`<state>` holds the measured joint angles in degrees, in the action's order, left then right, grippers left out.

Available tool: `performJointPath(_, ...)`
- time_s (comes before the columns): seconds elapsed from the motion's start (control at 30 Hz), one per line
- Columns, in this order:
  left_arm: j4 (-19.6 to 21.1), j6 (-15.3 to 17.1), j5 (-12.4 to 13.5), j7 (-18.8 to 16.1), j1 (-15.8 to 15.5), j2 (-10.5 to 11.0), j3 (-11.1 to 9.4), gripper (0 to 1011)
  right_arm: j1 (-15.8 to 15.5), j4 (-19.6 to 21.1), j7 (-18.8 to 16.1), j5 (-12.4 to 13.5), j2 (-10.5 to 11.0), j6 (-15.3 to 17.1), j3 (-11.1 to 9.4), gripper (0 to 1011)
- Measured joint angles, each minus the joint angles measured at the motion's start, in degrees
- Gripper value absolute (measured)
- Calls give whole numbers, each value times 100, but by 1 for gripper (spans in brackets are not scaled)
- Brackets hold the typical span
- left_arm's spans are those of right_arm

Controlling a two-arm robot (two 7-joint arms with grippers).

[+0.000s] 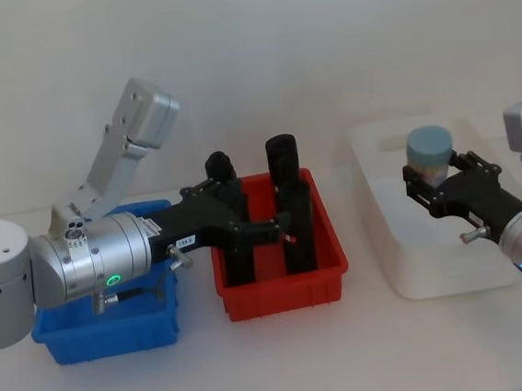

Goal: Pick the cotton swabs from the blue box and place them into the white box.

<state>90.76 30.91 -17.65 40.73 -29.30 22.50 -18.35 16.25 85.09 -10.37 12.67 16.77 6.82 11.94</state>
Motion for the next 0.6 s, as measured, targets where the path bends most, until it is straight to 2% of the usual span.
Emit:
performJointPath(0.23, 0, 0, 0, 0, 0, 0, 0, 1004, 195, -442, 158, 26, -19, 51, -72, 665)
performJointPath(0.6, 0, 0, 0, 0, 0, 0, 0, 1004, 429, -990, 199, -4, -75, 114, -98, 665)
